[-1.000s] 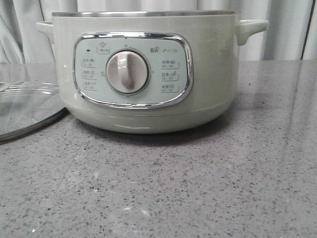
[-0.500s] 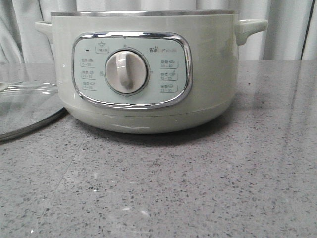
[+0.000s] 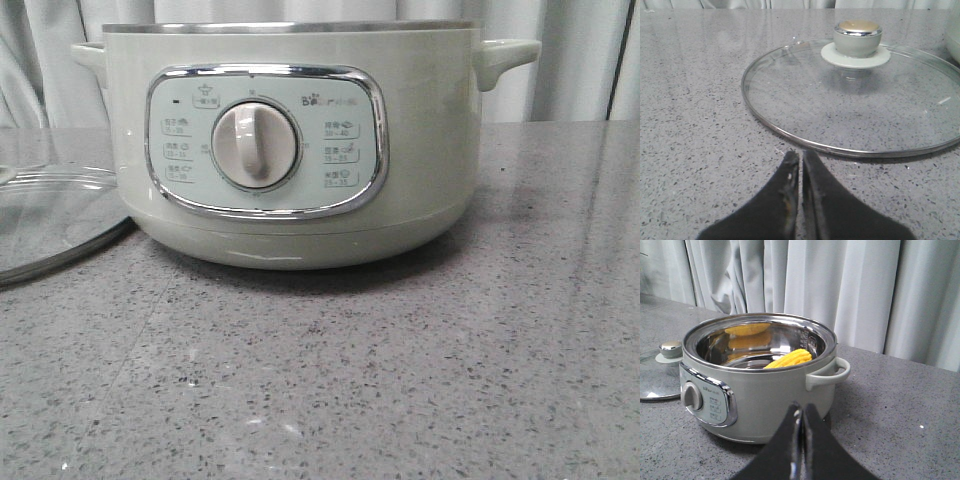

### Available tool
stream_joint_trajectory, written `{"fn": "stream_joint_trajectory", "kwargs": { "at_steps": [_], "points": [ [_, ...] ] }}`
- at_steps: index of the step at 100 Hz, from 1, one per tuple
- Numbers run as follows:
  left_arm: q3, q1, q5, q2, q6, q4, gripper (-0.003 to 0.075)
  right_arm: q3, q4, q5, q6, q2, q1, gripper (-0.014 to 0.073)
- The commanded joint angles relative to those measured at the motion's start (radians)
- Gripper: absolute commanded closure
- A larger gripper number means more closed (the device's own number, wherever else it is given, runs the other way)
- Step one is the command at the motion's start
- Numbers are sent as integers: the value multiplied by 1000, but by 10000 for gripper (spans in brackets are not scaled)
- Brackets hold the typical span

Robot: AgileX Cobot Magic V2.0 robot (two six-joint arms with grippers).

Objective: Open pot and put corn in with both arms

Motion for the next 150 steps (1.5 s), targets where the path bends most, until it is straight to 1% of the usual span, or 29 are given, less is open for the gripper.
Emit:
{"fn": "stream_joint_trajectory", "kwargs": {
  "at_steps": [1,7,8,19,31,43,50,61,63,64,67,72,77,82,94,95,105,109,150],
  "points": [
    [23,2,-58,-31,-8,1,741,-12,-67,-81,-9,9,-10,665],
    [23,2,-58,-31,-8,1,741,7,-136,-90,-9,6,-36,665],
    [23,2,-58,-31,-8,1,741,21,-146,-99,-9,7,-61,665],
    [23,2,-58,-31,-8,1,741,90,-158,-159,-9,7,-139,665],
    [23,2,-58,-31,-8,1,741,210,-158,-343,-7,7,-269,665],
    [23,2,-58,-31,-8,1,741,334,-150,-578,9,7,-356,665],
    [23,2,-58,-31,-8,1,741,411,-136,-688,29,-8,-379,665],
    [23,2,-58,-31,-8,1,741,498,-97,-767,31,-96,-383,665],
    [23,2,-58,-31,-8,1,741,500,-92,-753,31,-115,-383,665],
    [23,2,-58,-31,-8,1,741,495,-92,-711,31,-121,-385,665],
    [23,2,-58,-31,-8,1,741,490,-86,-651,31,-142,-385,665],
    [23,2,-58,-29,-8,1,741,494,-16,-601,31,-178,-385,665],
    [23,2,-58,-29,-8,1,741,496,21,-549,31,-210,-392,665],
    [23,2,-58,-29,-8,1,741,496,21,-510,29,-219,-403,665],
    [23,2,-58,-29,-8,1,741,496,11,-309,26,-219,-438,665],
    [23,2,-58,-29,-8,1,741,496,11,-271,26,-219,-437,665],
    [23,2,-58,-29,-8,1,741,496,0,-123,11,-219,-440,665],
    [23,2,-58,-29,-8,1,741,496,0,-88,3,-219,-440,665],
    [23,2,-58,-29,-8,1,741,496,0,-92,0,-219,-440,665]
  ]
}}
